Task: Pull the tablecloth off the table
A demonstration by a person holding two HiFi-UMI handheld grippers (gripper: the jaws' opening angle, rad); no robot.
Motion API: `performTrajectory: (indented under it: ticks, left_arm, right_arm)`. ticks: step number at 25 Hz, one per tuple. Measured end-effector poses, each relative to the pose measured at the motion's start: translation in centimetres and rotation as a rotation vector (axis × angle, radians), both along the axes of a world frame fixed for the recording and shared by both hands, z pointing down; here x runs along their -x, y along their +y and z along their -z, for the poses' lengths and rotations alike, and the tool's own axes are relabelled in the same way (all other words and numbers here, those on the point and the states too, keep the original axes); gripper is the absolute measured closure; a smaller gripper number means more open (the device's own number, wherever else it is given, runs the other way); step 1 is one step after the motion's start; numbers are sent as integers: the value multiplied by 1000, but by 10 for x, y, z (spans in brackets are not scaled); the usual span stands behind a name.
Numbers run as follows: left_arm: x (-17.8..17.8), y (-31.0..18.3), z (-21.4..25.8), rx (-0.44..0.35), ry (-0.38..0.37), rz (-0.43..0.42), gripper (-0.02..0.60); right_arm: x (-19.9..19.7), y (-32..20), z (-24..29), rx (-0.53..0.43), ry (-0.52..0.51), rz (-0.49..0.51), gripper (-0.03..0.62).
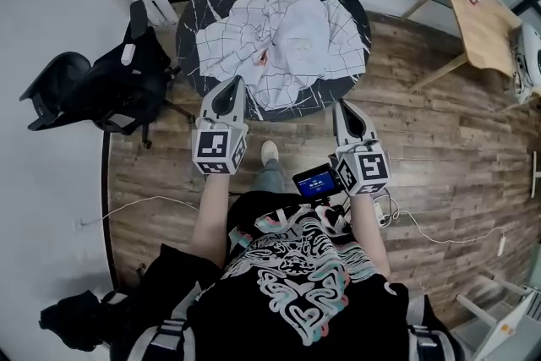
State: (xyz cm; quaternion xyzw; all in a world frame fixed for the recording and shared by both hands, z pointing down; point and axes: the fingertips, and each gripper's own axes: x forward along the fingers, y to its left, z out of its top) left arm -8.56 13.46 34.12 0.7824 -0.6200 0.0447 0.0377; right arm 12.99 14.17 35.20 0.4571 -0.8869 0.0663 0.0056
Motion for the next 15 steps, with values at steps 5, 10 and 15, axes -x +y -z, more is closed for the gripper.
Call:
performTrajectory:
  ticks: [5, 10, 15]
  left_arm:
    - [12, -40, -3, 19, 2, -22, 554]
    - [27, -79, -6, 26, 23, -36, 554]
    - [38, -108, -15, 49, 14, -63, 554]
  right_arm:
    - [12, -39, -6, 34, 15, -32, 580]
    - [29, -77, -12, 64, 34, -53, 580]
    - [47, -105, -21, 98, 36, -58, 580]
